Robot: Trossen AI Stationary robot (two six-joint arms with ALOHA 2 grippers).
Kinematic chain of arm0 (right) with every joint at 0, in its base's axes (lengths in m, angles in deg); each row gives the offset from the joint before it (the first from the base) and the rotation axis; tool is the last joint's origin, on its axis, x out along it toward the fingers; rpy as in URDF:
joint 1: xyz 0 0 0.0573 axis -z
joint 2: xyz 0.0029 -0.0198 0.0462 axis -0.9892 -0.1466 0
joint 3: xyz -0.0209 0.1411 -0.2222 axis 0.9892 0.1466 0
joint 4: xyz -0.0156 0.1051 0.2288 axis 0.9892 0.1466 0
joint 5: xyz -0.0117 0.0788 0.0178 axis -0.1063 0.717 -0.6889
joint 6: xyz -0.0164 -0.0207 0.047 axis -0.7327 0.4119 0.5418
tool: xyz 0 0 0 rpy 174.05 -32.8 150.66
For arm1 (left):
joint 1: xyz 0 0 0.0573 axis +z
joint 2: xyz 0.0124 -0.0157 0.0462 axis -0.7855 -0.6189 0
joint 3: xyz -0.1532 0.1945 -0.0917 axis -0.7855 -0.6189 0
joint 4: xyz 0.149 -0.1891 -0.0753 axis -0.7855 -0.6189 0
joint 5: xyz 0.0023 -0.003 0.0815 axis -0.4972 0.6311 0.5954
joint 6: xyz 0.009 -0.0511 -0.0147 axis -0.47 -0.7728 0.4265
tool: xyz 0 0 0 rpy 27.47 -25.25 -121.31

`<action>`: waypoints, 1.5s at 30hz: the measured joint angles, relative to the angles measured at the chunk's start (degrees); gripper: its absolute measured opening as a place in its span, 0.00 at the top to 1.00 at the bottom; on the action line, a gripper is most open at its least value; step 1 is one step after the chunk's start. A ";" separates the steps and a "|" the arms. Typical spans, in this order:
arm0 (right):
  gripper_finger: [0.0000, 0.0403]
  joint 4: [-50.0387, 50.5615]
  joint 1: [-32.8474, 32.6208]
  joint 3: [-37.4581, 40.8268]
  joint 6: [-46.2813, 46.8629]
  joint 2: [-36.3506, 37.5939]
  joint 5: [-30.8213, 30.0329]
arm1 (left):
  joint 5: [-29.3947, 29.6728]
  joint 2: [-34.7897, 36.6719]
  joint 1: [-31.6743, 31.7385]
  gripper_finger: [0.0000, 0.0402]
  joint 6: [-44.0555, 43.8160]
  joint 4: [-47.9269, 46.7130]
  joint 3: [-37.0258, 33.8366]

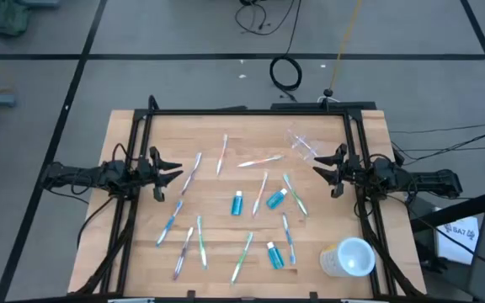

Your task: Pick & Place toothbrushing station

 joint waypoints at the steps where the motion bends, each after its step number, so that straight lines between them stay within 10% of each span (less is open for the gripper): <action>1: 0.62 -0.02 0.02 -0.02 0.00 0.00 0.00 | 0.02 0.00 0.00 0.74 -0.02 0.02 -0.02; 33: 0.62 -8.49 0.13 0.00 -3.30 -0.07 -2.26 | -0.41 -0.02 0.00 0.74 -5.55 10.63 -0.04; 45: 0.62 -17.50 0.74 0.00 -11.86 -0.69 -38.61 | 8.39 -1.84 1.55 0.74 -13.76 2.66 0.00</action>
